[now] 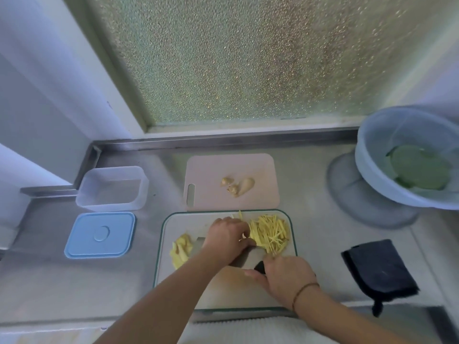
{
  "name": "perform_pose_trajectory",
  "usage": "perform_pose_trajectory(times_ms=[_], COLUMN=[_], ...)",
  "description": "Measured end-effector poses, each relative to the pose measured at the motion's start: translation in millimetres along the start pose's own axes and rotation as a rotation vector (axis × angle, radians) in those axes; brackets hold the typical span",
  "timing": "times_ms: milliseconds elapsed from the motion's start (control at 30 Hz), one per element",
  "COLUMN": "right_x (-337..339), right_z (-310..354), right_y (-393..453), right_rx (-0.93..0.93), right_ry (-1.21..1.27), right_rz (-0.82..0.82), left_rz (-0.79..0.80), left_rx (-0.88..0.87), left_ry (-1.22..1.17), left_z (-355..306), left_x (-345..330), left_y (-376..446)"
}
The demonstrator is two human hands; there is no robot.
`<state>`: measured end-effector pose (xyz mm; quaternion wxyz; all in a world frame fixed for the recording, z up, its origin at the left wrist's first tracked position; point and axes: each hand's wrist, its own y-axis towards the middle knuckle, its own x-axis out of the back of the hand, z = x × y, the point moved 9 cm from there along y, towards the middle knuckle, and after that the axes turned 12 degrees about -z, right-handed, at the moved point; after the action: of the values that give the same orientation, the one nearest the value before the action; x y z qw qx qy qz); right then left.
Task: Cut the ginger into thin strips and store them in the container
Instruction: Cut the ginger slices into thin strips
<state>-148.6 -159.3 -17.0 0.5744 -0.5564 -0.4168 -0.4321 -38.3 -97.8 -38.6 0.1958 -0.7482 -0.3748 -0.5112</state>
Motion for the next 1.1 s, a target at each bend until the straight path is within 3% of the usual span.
perform_pose_trajectory(times_ms=[100, 300, 400, 500, 600, 667, 733, 967, 1100], right_x=[0.8, -4.2, -11.1, -18.8, -21.2, -21.7, -24.0, -30.2, -34.6], right_z=[-2.3, -10.0, -18.4, -27.1, -36.4, -38.0, -35.2, -21.8, -18.1], right_y=[0.0, 1.7, -1.6, -6.3, -10.5, -10.9, -9.4, -8.2, -7.0], right_rx=[0.005, -0.043, -0.168, -0.362, -0.523, -0.586, -0.610, -0.590, -0.547], right_ry=[-0.037, 0.061, 0.252, 0.622, 0.899, 0.992, 1.011, 0.957, 0.892], right_rz=[0.010, 0.022, 0.030, 0.021, -0.011, -0.014, 0.003, 0.039, 0.027], left_rz=[-0.028, -0.326, -0.495, -0.588, -0.372, -0.148, -0.043, 0.017, -0.034], left_rx=[0.028, 0.049, 0.115, 0.357, 0.414, 0.361, 0.275, -0.030, -0.134], left_ry=[0.021, -0.234, -0.219, -0.225, -0.178, -0.143, -0.122, -0.013, 0.048], left_z=[4.7, 33.5, 72.1, 132.0, 155.2, 154.9, 149.7, 122.2, 109.1], left_x=[-1.3, 47.4, 91.7, 114.3, 98.9, 75.3, 61.9, 44.1, 44.8], left_y=[8.6, 15.0, 7.3, -19.9, -43.8, -56.9, -68.1, -87.9, -85.5])
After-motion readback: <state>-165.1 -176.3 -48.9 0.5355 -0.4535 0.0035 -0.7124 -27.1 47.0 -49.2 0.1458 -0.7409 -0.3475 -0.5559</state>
